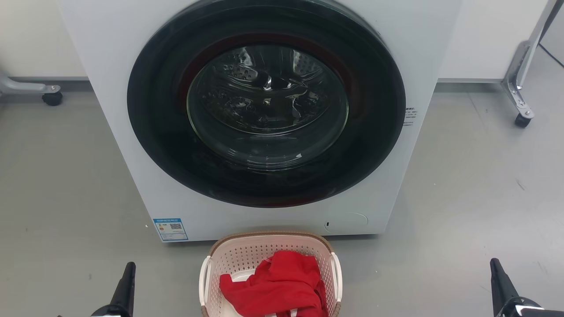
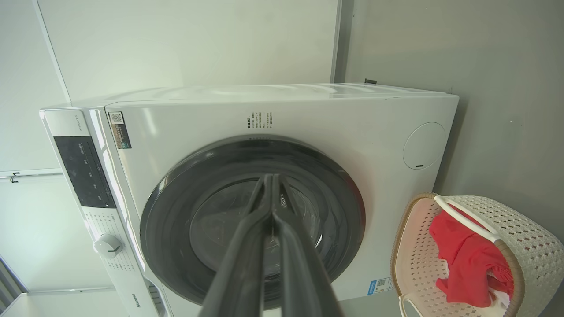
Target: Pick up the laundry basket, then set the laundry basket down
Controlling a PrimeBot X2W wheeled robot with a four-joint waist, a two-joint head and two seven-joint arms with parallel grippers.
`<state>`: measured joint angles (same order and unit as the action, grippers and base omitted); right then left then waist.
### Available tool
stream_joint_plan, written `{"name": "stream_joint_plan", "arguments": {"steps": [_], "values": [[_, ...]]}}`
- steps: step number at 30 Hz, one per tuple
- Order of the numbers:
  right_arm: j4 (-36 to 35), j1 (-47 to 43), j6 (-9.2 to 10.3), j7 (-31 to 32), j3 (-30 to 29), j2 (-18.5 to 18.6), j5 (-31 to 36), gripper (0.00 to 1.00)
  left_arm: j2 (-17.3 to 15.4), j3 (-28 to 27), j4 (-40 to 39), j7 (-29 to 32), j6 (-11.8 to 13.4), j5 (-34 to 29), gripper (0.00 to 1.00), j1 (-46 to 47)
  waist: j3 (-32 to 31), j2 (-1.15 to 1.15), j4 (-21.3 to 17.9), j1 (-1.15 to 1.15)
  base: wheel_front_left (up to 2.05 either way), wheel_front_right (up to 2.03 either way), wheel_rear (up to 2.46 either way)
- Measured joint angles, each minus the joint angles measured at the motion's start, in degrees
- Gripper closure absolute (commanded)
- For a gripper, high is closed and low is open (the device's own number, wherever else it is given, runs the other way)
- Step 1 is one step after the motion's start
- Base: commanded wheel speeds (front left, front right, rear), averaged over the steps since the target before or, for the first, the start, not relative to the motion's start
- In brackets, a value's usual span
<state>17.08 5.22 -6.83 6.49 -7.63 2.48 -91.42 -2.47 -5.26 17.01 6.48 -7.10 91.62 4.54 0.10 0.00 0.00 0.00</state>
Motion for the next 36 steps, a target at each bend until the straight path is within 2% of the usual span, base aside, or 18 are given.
{"name": "stream_joint_plan", "arguments": {"steps": [36], "values": [[0.0,0.0,-0.01,0.0,0.0,0.0,0.0,1.00,0.0,0.0,0.0,0.0,0.0,0.0,1.00,0.0,0.0,0.00,0.0,0.00,0.00,0.00,0.00]]}}
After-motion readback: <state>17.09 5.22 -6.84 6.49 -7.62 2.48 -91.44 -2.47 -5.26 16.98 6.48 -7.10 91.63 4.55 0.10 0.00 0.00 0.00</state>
